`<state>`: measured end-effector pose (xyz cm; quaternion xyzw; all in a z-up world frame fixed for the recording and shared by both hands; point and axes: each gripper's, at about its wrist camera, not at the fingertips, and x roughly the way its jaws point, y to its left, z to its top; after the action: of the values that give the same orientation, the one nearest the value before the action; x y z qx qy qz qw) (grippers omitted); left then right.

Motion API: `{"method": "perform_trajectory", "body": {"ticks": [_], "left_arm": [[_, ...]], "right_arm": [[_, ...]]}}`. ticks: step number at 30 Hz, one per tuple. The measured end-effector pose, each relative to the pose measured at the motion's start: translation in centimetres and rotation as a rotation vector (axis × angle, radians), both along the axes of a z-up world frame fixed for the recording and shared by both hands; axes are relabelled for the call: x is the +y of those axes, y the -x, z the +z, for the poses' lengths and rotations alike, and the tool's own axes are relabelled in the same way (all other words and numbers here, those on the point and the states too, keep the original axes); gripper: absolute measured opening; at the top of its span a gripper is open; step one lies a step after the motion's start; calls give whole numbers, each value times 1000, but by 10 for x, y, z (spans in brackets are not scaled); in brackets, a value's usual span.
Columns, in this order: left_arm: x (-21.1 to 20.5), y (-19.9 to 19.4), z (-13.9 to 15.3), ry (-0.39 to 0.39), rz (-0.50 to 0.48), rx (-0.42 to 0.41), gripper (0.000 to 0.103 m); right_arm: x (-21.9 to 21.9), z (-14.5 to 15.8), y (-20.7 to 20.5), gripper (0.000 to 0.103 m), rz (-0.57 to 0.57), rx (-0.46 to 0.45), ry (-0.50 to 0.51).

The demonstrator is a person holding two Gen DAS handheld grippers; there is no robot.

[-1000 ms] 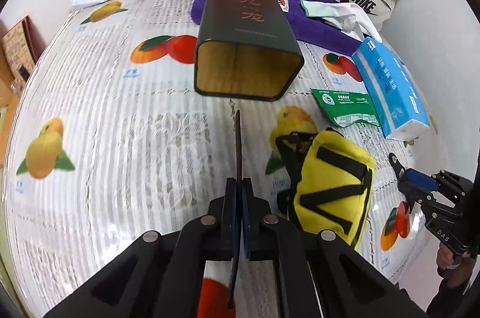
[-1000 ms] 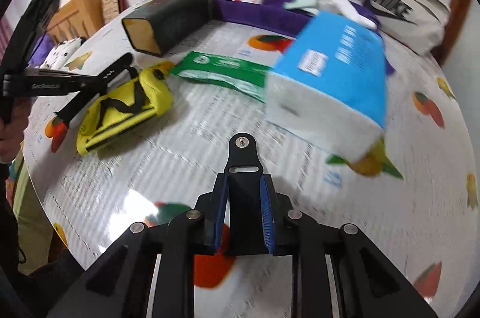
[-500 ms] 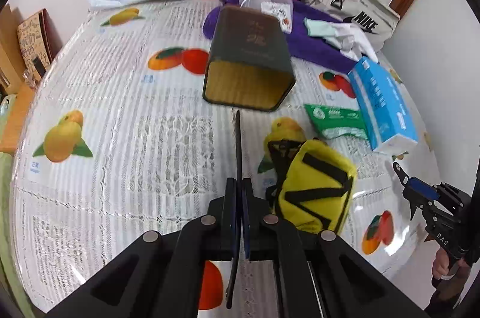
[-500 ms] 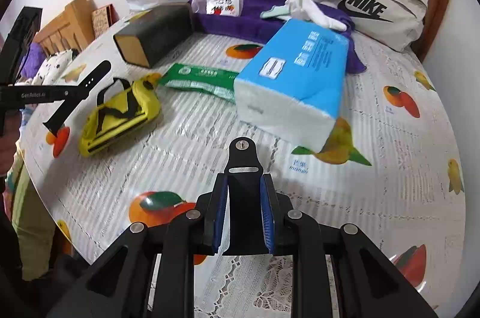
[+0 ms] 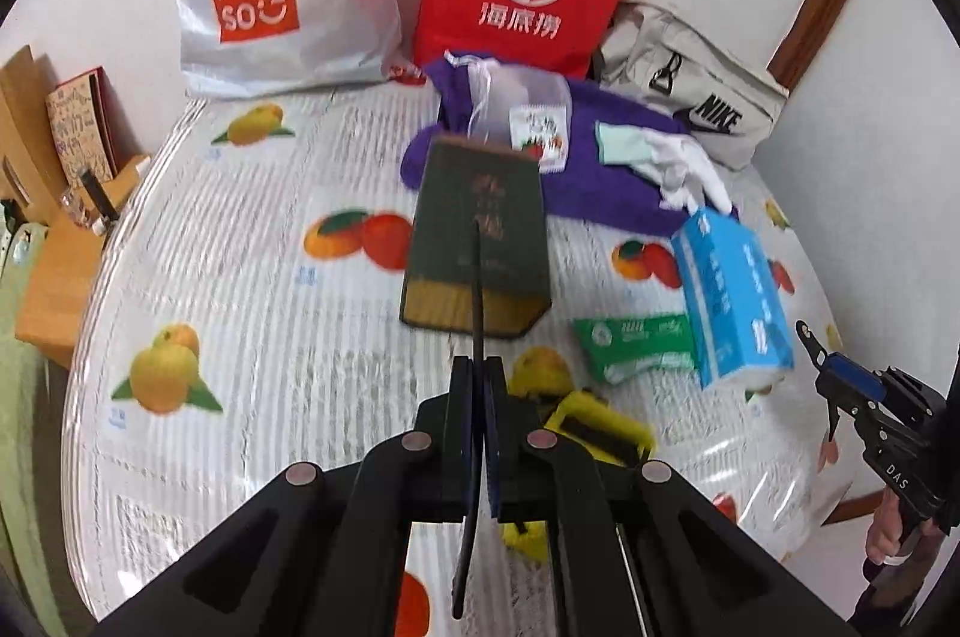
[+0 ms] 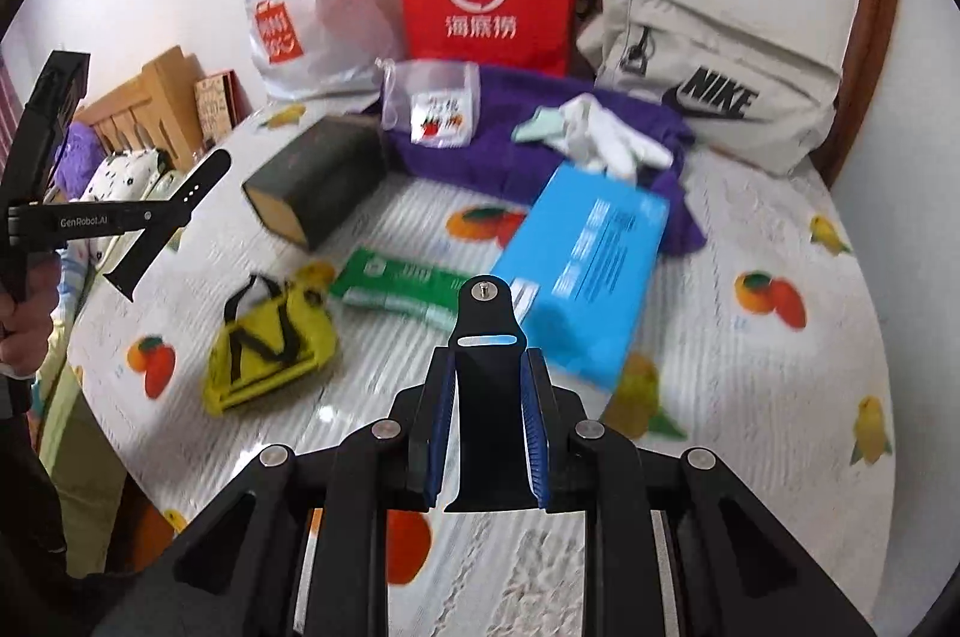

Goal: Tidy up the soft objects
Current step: 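Carry the black scraper with the right gripper over the purple towel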

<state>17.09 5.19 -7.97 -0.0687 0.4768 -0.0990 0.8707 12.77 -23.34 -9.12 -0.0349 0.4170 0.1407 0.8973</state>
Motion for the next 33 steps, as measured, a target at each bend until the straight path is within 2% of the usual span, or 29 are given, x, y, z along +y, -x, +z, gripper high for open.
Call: {"method": "perform_trajectory", "body": {"ticks": [9, 17, 26, 33], "left_arm": [[-9, -45, 25, 4, -9, -30, 4], [-28, -88, 31, 4, -46, -26, 4], [-39, -135, 28, -14, -58, -17, 4], [-53, -168, 21, 14, -95, 2, 4]], "right_arm": [[-14, 29, -44, 22, -15, -60, -26], [-27, 43, -90, 22, -35, -97, -36], [-46, 40, -140, 22, -80, -109, -38], [-54, 30, -184, 22, -104, -98, -24]]}}
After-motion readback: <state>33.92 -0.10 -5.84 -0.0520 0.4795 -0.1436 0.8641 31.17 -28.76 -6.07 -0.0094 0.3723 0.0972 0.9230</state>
